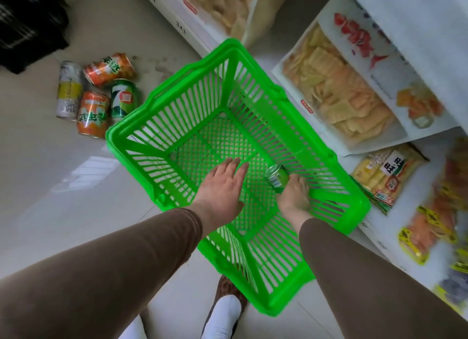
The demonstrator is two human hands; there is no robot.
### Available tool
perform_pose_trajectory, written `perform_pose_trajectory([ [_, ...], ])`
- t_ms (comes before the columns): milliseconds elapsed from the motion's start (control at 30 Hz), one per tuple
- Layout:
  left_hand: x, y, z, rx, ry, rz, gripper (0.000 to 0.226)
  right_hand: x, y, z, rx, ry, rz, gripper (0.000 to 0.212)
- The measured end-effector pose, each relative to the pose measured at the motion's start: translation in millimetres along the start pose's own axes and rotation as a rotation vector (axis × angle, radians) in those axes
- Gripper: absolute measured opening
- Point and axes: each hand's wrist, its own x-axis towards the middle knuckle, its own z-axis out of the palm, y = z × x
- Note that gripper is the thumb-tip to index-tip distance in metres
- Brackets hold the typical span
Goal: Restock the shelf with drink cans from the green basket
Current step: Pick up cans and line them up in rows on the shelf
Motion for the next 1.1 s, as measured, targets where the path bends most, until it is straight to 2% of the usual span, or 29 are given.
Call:
perform_pose_trajectory([
  [100,5,-4,12,-0.015,0.008,0.002,0.094,9,0,12,-0.136,0.020,0.021,0.060],
  [200,5,-7,18,-0.013,0.018,0.006,0.094,8,3,23,-0.204,-0.052,0.056,0.074],
  [267,2,-8,16,-0.011,0.009,0.000,0.094,1,1,26,-0.150,-0.106,0.065,0.076],
  [333,-3,-10,6,-0.014,0.013,-0.009,0.093,-12,-6,22,0.007,-0.146,0.085,0.071],
  [400,-16,-9,-11,-0.018,0.021,-0.027,0.093,-34,-16,6,0.145,-0.130,0.076,0.062],
  [467,-34,-8,-38,-0.019,0.036,-0.054,0.093,-63,-29,-23,0.178,-0.075,-0.012,0.060],
  [667,-114,7,-166,0.004,0.074,-0.092,0.095,-174,-77,-166,0.309,0.080,-0.375,0.071],
  [867,-209,36,-343,0.009,0.202,-0.054,0.097,-296,-127,-349,0.505,0.160,-0.501,0.081],
  [1100,-303,94,-525,0.066,0.435,0.075,0.098,-414,-151,-540,0.459,0.317,-0.690,0.071],
])
